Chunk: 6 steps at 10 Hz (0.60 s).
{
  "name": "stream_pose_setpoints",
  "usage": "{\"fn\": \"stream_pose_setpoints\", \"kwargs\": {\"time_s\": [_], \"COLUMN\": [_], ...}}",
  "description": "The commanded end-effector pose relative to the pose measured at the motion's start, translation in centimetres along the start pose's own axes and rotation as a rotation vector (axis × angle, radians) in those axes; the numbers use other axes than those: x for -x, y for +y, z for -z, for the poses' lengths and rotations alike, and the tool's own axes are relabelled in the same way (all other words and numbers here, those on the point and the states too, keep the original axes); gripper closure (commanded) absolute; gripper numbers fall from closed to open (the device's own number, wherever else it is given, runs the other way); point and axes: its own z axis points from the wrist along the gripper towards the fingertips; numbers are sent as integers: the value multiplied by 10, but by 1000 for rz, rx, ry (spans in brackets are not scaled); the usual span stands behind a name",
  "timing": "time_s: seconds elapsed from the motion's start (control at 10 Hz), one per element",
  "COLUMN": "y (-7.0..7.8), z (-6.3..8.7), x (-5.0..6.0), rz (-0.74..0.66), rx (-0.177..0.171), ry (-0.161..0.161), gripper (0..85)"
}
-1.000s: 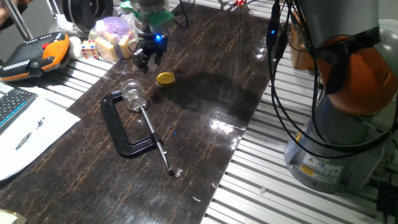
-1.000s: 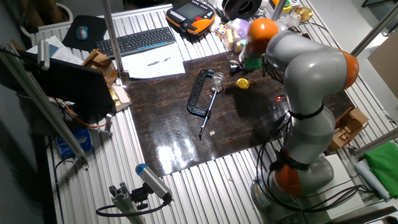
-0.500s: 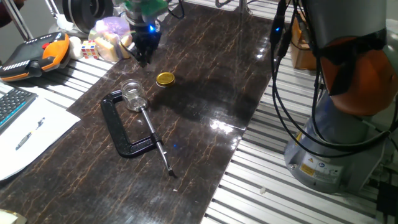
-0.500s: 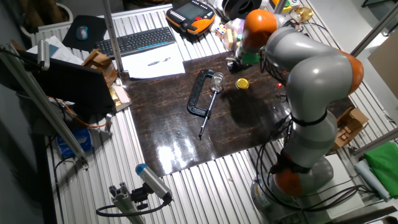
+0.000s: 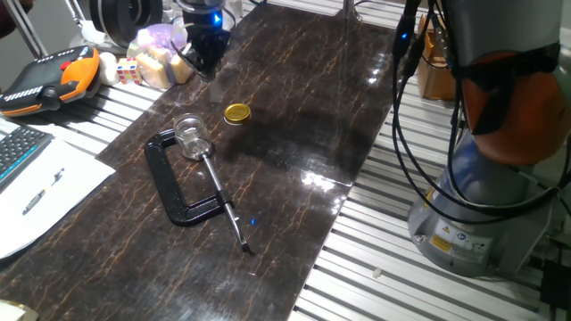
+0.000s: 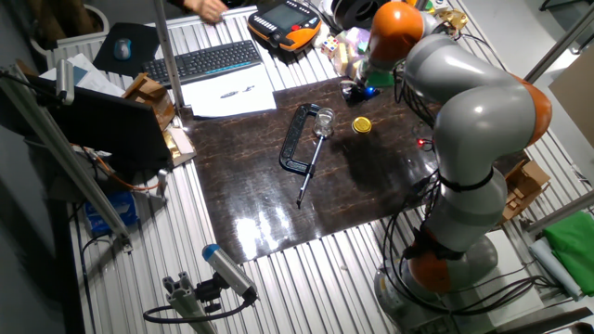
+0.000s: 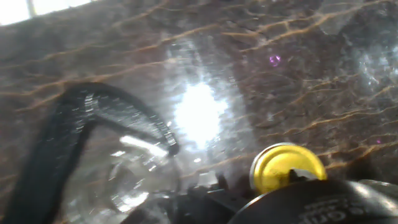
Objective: Unscrew the lid from the jar
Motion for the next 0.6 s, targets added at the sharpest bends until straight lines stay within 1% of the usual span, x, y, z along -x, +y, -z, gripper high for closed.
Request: {"fn": "stream_pose_setpoints", "kwargs": {"time_s": [0.0, 0.1, 0.2, 0.4, 0.5], "y": [2, 5, 10, 22, 25], "z": [1, 3, 7, 12, 14], "x": [0, -1, -4, -7, -8], "rz": [5, 9, 15, 22, 27], "rx": [-6, -7, -19, -32, -33], "ry": [-1, -5, -8, 4, 10], "gripper": [843, 843, 843, 843, 843]}}
